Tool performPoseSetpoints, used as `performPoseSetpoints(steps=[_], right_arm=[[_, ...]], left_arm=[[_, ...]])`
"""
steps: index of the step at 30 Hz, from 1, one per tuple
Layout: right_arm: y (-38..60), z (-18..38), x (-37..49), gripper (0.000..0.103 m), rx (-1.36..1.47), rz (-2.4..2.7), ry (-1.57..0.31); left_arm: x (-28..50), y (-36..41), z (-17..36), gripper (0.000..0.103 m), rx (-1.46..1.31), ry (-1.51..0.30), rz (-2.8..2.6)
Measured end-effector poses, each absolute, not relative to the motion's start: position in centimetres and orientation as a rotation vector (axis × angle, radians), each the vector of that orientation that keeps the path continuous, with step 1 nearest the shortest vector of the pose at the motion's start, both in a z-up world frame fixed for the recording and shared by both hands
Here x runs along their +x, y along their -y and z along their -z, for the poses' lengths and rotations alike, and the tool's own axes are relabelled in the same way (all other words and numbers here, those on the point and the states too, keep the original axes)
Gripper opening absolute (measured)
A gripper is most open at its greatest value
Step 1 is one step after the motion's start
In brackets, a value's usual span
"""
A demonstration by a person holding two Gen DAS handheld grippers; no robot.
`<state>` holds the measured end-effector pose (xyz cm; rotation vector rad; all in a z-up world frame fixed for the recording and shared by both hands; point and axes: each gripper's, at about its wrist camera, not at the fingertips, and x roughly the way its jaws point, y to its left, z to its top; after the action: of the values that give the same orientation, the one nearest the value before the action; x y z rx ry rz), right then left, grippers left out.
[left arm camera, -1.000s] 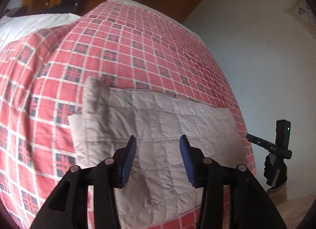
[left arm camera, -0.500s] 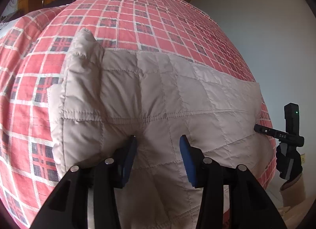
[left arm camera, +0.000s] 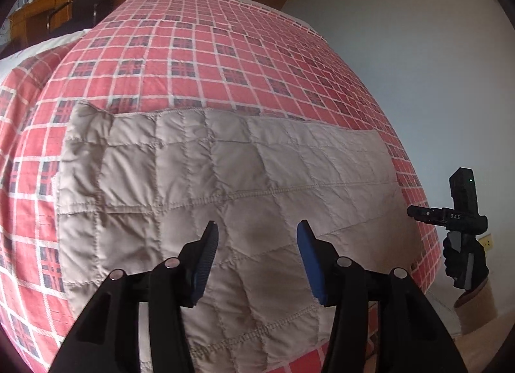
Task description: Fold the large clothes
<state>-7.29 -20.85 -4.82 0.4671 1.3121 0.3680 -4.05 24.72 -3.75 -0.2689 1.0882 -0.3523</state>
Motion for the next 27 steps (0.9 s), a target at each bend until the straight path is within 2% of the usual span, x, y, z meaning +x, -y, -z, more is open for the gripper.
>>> performPoseSetpoints(steps=[5, 9, 11, 13, 14, 16, 19, 27], right_arm=[[21.5, 8.1, -6.7, 0.069, 0.652, -0.457, -1.337], [20.8, 9.0, -5.9, 0.063, 0.703, -0.527, -1.340], [20.5, 9.1, -5.7, 0.055, 0.700, -0.539, -1.340], [20.0, 9.0, -5.4, 0.042, 0.699, -0.557, -1.347], [19.8, 8.8, -5.4, 0.041, 0.697, -0.562, -1.348], [19.7, 8.5, -5.3, 0.031, 0.702, -0.582, -1.345], [19.8, 7.0, -5.2, 0.021, 0.723, -0.605, -1.332], [15.1, -1.9, -5.1, 0.018, 0.501, -0.603, -1.268]], left_arm=[[-4.0, -23.6, 5.8, 0.051, -0.239, -1.139, 0.353], [-3.9, -23.7, 6.6, 0.052, -0.255, -1.149, 0.363], [-3.9, -24.0, 6.8, 0.052, -0.279, -1.152, 0.368], [-3.9, -24.2, 7.0, 0.053, -0.294, -1.153, 0.371], [-4.0, -24.2, 7.1, 0.053, -0.297, -1.153, 0.372], [-4.1, -24.3, 7.1, 0.053, -0.299, -1.152, 0.374], [-4.1, -24.4, 7.2, 0.053, -0.304, -1.151, 0.379], [-4.3, -24.9, 7.1, 0.053, -0.328, -1.153, 0.396]])
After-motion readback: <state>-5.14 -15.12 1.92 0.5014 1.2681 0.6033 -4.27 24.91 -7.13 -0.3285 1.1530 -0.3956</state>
